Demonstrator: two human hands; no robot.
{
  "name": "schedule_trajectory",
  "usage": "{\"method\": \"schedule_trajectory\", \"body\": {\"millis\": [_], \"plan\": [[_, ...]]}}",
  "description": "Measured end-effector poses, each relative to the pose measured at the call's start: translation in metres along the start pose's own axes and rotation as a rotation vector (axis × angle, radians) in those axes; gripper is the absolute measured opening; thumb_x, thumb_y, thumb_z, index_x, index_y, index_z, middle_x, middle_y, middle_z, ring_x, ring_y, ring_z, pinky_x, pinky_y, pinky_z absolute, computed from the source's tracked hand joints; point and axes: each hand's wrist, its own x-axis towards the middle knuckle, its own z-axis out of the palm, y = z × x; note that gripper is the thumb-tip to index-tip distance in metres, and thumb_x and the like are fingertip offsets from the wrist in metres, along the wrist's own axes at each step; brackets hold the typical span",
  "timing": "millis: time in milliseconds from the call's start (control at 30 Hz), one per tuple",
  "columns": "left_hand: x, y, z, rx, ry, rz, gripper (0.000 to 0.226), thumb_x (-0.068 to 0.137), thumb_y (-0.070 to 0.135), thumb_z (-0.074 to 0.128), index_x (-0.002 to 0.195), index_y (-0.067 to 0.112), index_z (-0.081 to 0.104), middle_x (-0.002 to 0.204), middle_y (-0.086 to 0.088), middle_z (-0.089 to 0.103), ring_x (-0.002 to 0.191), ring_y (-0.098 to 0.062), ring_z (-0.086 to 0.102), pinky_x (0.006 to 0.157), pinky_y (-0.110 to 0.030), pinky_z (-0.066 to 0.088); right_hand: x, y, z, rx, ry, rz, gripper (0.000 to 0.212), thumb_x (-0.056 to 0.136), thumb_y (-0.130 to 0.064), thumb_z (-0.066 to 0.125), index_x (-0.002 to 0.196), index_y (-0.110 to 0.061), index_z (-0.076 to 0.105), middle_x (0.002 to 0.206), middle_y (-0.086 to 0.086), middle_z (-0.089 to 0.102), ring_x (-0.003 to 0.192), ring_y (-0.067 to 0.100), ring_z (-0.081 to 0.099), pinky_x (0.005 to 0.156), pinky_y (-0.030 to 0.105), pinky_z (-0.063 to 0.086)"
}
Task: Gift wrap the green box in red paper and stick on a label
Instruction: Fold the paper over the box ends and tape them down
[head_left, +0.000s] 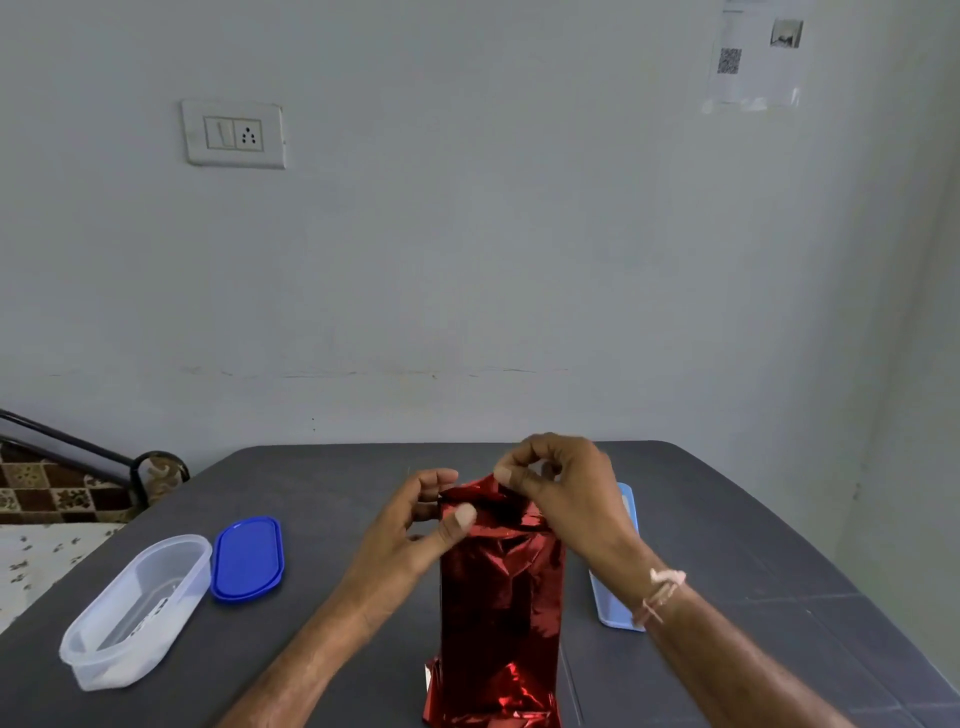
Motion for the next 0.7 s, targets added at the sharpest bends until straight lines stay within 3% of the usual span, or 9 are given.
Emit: {"method": "schedule_trajectory", "body": {"millis": [100, 233, 367, 467, 533, 600, 700], "plan": [[0.012, 0.014, 0.000, 0.002, 0.014, -0.010, 0.039, 0.086, 0.060, 0.071, 0.118, 0.038, 0.071, 0.111, 0.013, 0.074, 0.104, -0.008, 0.070, 0.095, -0.033, 0.057, 0.030, -0.009, -0.002, 0.055, -0.002, 0.002, 0.011, 0.082, -0.021, 0.082, 0.076, -0.028, 0.078, 0.075, -0.014, 0.075, 0.070, 0.013, 0.071, 0.077, 0.039, 0.062], [0.028, 0.031, 0.005, 0.023, 0.047, 0.036, 0.011, 0.096, 0.023, 0.070, 0.096, 0.019, 0.079, 0.087, -0.003, 0.080, 0.079, -0.015, 0.076, 0.073, -0.026, 0.058, 0.048, -0.007, 0.002, 0.071, -0.006, -0.014, 0.007, 0.086, -0.019, 0.080, 0.080, -0.024, 0.079, 0.081, -0.010, 0.077, 0.074, 0.011, 0.071, 0.081, 0.039, 0.062], [0.038, 0.026, 0.008, -0.006, 0.071, 0.005, 0.020, 0.099, 0.024, 0.067, 0.086, 0.013, 0.078, 0.081, -0.007, 0.078, 0.075, -0.021, 0.074, 0.069, -0.028, 0.055, 0.044, 0.013, -0.001, 0.144, 0.062, -0.022, 0.008, 0.092, -0.019, 0.075, 0.087, -0.026, 0.074, 0.085, -0.009, 0.074, 0.076, 0.009, 0.066, 0.076, 0.032, 0.057], [0.042, 0.021, 0.010, -0.109, 0.082, -0.065, 0.027, 0.102, 0.027, 0.062, 0.095, 0.006, 0.077, 0.089, -0.013, 0.078, 0.085, -0.029, 0.076, 0.073, -0.028, 0.057, 0.032, 0.027, -0.006, 0.143, -0.037, -0.079, 0.015, 0.093, -0.013, 0.073, 0.092, -0.028, 0.073, 0.093, -0.011, 0.074, 0.082, 0.008, 0.064, 0.082, 0.030, 0.056], [0.043, 0.022, 0.013, -0.183, 0.081, -0.124, 0.028, 0.103, 0.026, 0.059, 0.099, 0.006, 0.078, 0.092, -0.013, 0.079, 0.087, -0.025, 0.077, 0.072, -0.023, 0.057, 0.027, 0.033, -0.011, 0.107, -0.131, -0.140, 0.023, 0.094, -0.011, 0.071, 0.100, -0.033, 0.074, 0.105, -0.013, 0.070, 0.088, 0.006, 0.062, 0.089, 0.028, 0.055], [0.045, 0.023, 0.015, -0.220, 0.083, -0.164, 0.028, 0.104, 0.027, 0.058, 0.101, 0.008, 0.079, 0.094, -0.012, 0.080, 0.089, -0.024, 0.077, 0.073, -0.024, 0.057, 0.028, 0.035, -0.017, 0.016, -0.213, -0.217, 0.033, 0.095, -0.010, 0.069, 0.110, -0.039, 0.074, 0.115, -0.014, 0.063, 0.093, 0.005, 0.061, 0.090, 0.021, 0.052], [0.047, 0.025, 0.016, -0.261, 0.082, -0.215, 0.030, 0.103, 0.031, 0.058, 0.103, 0.010, 0.079, 0.097, -0.014, 0.080, 0.092, -0.028, 0.077, 0.084, -0.034, 0.058, 0.037, 0.034, -0.020, -0.259, -0.288, -0.341, 0.040, 0.098, -0.017, 0.067, 0.123, -0.049, 0.066, 0.124, -0.020, 0.052, 0.093, 0.005, 0.063, 0.086, 0.030, 0.056]]}}
